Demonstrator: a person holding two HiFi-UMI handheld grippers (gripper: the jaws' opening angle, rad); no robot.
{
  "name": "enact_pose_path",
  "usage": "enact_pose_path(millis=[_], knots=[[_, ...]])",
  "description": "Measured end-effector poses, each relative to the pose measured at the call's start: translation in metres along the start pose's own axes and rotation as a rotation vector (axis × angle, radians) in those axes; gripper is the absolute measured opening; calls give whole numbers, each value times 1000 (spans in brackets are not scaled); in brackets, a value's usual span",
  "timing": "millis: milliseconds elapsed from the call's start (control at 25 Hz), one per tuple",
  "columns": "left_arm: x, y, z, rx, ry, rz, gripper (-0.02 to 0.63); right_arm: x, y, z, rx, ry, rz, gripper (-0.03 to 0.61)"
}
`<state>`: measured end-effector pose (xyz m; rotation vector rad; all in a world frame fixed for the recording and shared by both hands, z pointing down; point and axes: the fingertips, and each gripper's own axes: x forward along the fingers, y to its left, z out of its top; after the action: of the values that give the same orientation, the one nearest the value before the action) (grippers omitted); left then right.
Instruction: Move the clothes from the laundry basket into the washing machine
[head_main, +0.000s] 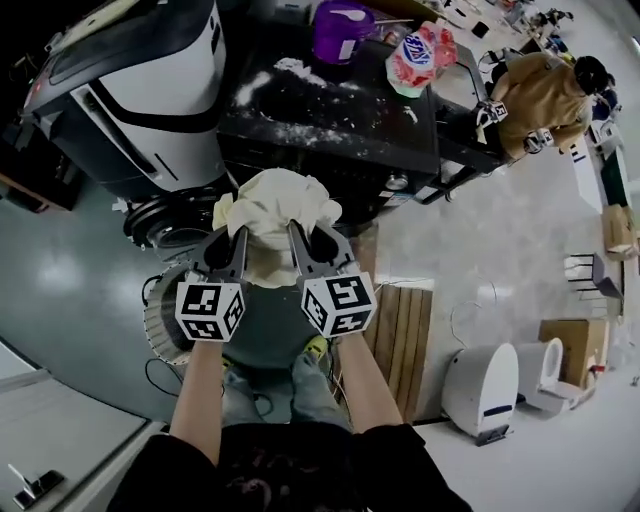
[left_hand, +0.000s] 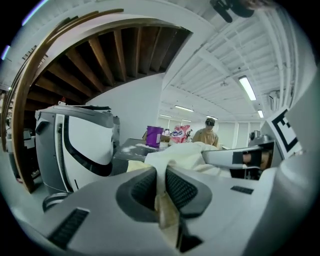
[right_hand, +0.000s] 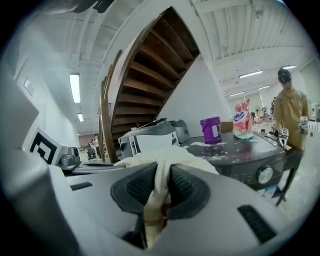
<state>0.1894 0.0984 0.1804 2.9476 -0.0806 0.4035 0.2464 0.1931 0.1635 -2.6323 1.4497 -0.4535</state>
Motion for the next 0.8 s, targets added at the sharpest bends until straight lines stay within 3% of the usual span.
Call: enact_pose_path(millis=[160, 360, 800], knots=[[44, -49, -7, -4, 12, -13, 43, -15, -62, -1, 7, 14, -5, 58], [85, -74, -29, 23, 41, -35, 43, -15, -110, -23, 24, 28, -25, 58], [174, -36, -155, 13, 73, -103, 43, 53, -176, -166, 95, 79, -93, 58]])
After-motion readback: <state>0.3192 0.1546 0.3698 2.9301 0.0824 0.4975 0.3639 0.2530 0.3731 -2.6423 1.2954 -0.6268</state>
